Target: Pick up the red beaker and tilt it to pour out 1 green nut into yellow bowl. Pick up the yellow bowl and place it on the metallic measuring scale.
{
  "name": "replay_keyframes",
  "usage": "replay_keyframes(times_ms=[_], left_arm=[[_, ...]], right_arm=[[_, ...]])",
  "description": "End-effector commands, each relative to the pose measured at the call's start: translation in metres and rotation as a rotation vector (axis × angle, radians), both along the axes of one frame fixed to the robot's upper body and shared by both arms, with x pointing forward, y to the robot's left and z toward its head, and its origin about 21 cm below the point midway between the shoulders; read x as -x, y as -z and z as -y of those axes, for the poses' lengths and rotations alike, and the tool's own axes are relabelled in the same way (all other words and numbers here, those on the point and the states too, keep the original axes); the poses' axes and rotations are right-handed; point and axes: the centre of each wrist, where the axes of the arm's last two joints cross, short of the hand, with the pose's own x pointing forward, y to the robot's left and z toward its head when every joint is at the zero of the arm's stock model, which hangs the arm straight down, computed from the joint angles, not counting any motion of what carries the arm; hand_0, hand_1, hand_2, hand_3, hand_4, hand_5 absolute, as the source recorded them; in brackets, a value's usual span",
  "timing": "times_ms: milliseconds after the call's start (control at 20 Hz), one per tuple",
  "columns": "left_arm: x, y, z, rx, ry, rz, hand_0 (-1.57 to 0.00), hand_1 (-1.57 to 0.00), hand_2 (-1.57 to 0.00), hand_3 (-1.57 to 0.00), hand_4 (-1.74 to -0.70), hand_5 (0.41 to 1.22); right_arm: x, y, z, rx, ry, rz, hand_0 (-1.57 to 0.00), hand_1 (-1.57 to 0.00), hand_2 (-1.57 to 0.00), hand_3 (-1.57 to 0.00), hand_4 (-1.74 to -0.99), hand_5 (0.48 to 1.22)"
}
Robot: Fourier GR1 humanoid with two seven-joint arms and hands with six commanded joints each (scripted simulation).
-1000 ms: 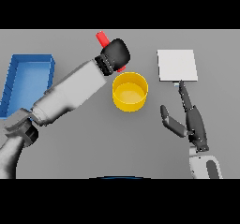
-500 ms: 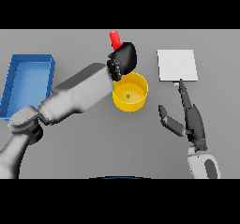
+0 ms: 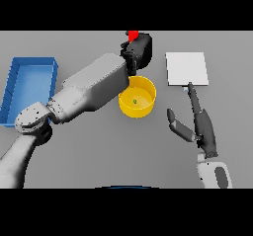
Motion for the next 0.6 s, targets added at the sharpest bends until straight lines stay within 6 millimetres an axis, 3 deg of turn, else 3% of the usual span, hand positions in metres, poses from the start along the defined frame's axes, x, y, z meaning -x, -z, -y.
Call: replay_keyframes(times_ms=[0,150,250,400,550], left_arm=[[-0.006,-0.013,-0.001,0.018,-0.017,0.012,-1.57,-1.57,-1.57,-1.57,-1.73,1.221],[-0.019,-0.050,-0.006,0.097,-0.069,0.039,-1.57,-1.57,-1.57,-1.57,-1.73,1.221],[-0.029,-0.077,-0.016,0.190,-0.135,0.059,-1.57,-1.57,-1.57,-1.02,-1.73,1.221],[-0.047,-0.117,-0.049,0.395,-0.247,0.018,-1.57,-1.57,-1.57,-1.29,-1.73,1.221],[-0.060,-0.141,-0.090,0.665,-0.430,0.012,-1.57,-1.57,-1.57,-1.43,-1.73,1.221]], right_arm=[[0.003,0.001,0.000,-0.004,-0.005,0.012,0.00,0.00,0.00,0.00,-1.035,0.685],[0.006,0.000,0.003,0.029,-0.001,0.030,0.00,0.00,0.00,0.00,-1.023,0.682],[0.003,-0.001,-0.001,0.016,0.001,0.019,0.00,0.00,0.00,0.00,-1.028,0.680],[0.001,-0.001,0.001,0.001,-0.004,0.020,0.00,0.00,0.00,0.00,-1.001,0.683],[-0.002,0.002,-0.003,0.007,-0.006,0.017,0.00,0.00,0.00,0.00,-0.990,0.672]])
